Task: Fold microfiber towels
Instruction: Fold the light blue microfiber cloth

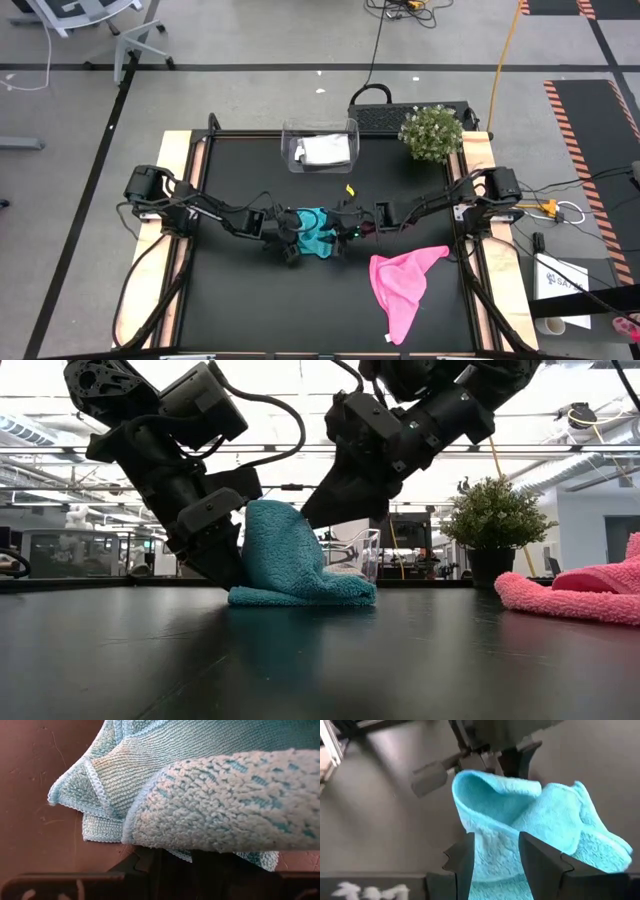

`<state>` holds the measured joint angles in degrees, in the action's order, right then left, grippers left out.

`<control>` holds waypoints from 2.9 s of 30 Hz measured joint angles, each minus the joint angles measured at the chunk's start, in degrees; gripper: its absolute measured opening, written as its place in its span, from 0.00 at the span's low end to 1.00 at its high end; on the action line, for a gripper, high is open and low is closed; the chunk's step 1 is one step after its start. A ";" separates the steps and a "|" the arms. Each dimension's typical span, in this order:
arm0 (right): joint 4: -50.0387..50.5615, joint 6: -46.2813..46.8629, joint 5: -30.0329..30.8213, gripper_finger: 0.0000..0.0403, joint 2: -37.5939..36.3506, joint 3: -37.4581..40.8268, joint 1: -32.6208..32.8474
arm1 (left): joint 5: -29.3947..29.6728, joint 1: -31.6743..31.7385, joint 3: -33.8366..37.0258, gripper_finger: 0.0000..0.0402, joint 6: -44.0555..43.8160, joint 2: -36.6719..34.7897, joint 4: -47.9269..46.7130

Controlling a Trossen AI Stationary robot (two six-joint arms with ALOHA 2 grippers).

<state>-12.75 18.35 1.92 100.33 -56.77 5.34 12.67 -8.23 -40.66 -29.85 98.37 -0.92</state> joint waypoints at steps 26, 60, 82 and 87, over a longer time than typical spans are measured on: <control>-9.18 5.64 -2.06 0.24 5.46 0.00 0.02 | -0.03 0.00 -0.02 0.27 1.07 0.00 -0.39; 58.07 24.31 10.03 0.06 -25.99 4.38 0.76 | 0.37 0.00 -0.02 0.27 -0.05 0.00 -0.74; 37.80 9.60 13.30 0.28 -23.86 6.73 -0.95 | 0.41 0.00 -0.02 0.27 -0.50 -0.02 -0.74; 30.98 8.28 12.80 0.28 -21.72 9.40 -2.36 | 1.70 -0.01 0.32 0.27 -0.48 -4.05 -2.53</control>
<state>18.23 26.62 14.72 78.61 -47.37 2.98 14.37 -8.24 -40.34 -30.33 94.32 -3.44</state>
